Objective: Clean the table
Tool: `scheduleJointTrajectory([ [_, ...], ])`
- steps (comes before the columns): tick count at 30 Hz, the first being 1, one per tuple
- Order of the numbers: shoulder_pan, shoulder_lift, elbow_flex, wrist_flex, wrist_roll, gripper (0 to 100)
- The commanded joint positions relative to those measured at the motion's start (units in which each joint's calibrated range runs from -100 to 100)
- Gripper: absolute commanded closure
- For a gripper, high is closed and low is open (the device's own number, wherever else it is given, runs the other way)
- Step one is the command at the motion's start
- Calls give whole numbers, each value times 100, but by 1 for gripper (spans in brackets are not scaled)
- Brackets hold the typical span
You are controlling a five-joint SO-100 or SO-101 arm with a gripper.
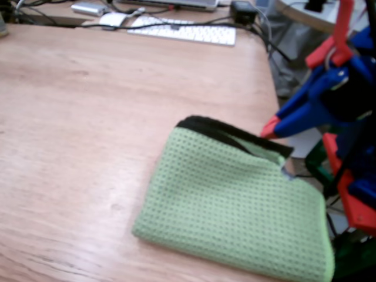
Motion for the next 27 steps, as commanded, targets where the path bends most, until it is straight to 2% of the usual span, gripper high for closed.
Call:
scheduleJointTrajectory([
  [1,-18,24,-22,-93,-15,98],
  [25,-120,24,-41,-93,39,97],
  [27,-137,24,-815,-77,49,97],
])
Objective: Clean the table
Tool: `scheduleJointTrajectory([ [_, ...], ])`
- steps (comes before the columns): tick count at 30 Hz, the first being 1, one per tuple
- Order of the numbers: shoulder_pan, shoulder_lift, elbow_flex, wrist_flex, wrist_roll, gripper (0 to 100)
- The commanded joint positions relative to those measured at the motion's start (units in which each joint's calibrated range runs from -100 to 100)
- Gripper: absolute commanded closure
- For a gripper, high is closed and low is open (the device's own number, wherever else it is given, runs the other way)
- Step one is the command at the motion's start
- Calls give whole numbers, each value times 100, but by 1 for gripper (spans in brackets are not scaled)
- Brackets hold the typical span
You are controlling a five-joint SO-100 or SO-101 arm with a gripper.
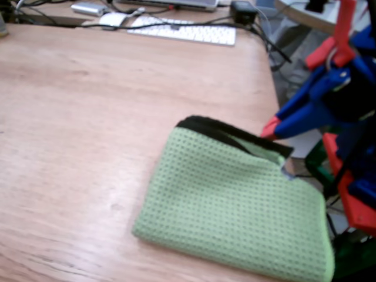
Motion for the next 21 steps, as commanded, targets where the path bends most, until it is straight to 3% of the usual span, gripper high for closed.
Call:
scheduleJointTrajectory([
  [1,-5,24,-1420,-44,34,97],
  [4,-208,179,-2760,38,34,97],
  [6,-987,1028,-3137,38,190,93],
  [11,-851,3626,-4685,38,488,59],
  [13,-851,4441,-5459,46,493,51],
  [21,-834,6885,-6214,38,498,49],
])
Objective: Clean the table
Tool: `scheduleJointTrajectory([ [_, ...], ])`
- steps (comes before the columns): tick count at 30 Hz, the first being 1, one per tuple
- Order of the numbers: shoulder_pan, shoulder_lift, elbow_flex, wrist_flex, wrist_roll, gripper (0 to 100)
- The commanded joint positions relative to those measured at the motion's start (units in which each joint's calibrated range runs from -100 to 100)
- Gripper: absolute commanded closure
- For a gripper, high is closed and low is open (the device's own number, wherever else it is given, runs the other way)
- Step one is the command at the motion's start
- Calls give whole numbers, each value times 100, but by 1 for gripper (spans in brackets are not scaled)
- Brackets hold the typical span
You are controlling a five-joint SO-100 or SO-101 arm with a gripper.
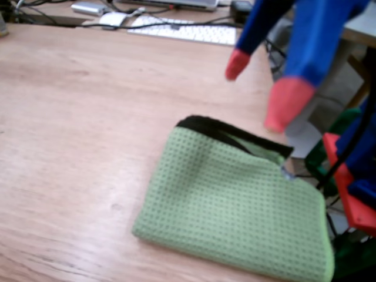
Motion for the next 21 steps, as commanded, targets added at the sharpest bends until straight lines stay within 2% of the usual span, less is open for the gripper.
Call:
scheduleJointTrajectory([
  [1,37,891,-328,-28,10,49],
  [12,21,2769,-337,-135,10,49],
  [17,4,3052,-347,-1112,15,49],
  [21,4,3146,-290,-1144,15,49],
])
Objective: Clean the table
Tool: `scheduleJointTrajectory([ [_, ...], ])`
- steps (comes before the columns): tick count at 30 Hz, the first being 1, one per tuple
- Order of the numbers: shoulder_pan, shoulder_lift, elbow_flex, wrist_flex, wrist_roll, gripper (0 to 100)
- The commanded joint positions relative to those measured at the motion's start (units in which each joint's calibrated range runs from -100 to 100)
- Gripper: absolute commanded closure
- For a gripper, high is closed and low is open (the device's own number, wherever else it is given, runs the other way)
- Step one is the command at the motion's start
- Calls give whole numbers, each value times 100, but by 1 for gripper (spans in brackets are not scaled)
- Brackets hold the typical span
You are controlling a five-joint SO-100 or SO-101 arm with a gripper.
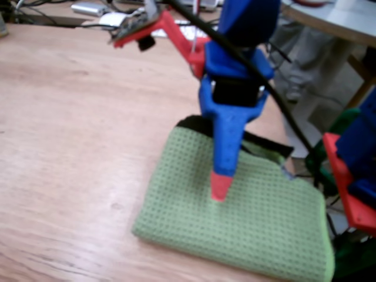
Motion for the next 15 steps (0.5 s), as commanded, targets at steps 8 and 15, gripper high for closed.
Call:
scheduleJointTrajectory([
  [8,-154,1003,-862,-59,83,49],
  [15,-137,1277,-1220,-51,464,94],
])
